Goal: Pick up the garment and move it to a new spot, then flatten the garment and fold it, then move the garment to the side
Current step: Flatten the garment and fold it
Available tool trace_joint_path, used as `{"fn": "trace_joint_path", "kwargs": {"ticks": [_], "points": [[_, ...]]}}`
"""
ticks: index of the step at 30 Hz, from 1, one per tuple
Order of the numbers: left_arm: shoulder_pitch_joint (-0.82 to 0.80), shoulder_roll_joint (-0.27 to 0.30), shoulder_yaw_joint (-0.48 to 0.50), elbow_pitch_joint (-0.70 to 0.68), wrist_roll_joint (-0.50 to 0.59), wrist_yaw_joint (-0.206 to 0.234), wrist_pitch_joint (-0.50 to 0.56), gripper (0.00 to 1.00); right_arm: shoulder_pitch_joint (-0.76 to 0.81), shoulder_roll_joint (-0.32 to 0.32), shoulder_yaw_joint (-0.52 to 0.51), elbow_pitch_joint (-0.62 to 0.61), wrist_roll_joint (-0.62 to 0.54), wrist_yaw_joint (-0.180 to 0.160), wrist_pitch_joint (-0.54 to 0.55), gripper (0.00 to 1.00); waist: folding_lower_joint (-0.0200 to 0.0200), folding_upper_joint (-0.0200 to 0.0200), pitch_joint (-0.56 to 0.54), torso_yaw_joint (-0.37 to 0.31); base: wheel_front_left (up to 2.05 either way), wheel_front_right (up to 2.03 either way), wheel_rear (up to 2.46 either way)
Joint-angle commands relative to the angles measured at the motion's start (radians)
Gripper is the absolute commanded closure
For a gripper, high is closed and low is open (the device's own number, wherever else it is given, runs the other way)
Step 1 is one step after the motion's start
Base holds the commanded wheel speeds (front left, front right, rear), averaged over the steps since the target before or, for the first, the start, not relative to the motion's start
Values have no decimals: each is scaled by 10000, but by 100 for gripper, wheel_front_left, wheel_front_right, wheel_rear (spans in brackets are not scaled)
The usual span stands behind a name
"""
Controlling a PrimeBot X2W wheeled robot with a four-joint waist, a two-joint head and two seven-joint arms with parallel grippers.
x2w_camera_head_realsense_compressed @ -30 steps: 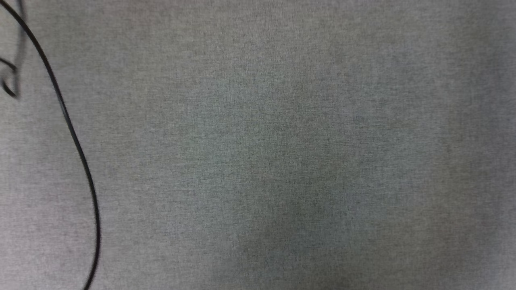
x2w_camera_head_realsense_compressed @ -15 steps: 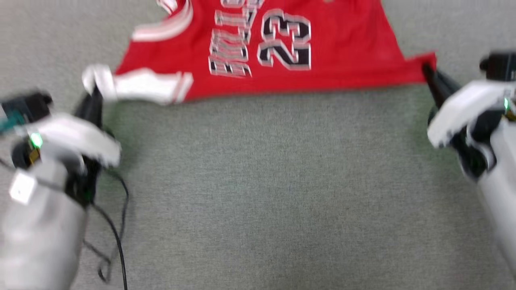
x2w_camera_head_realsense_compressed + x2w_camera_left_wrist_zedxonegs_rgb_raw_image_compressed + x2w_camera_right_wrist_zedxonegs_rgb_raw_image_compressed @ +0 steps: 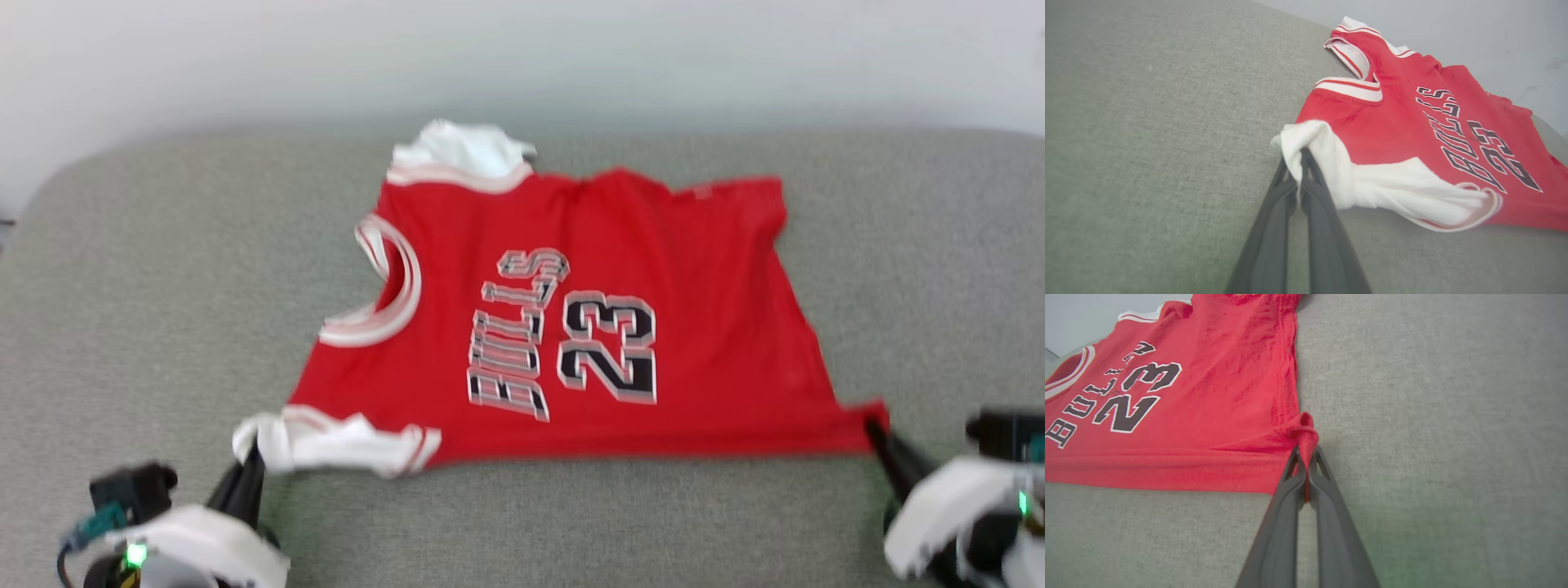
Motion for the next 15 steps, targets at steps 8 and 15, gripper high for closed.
{"fn": "trace_joint_path", "kwargs": {"ticks": [8, 15], "points": [[3217, 784, 473, -2922, -514, 1513, 950, 100, 3807, 786, -2466, -2512, -1329, -168, 1264, 100, 4, -1, -1298, 399, 0, 0, 0], [4501, 1115, 660, -4523, -758, 2083, 1512, 100, 5497, 1914, -3755, -4743, -2248, -168, 2692, 100, 4, -1, -1527, 509, 0, 0, 0]]}}
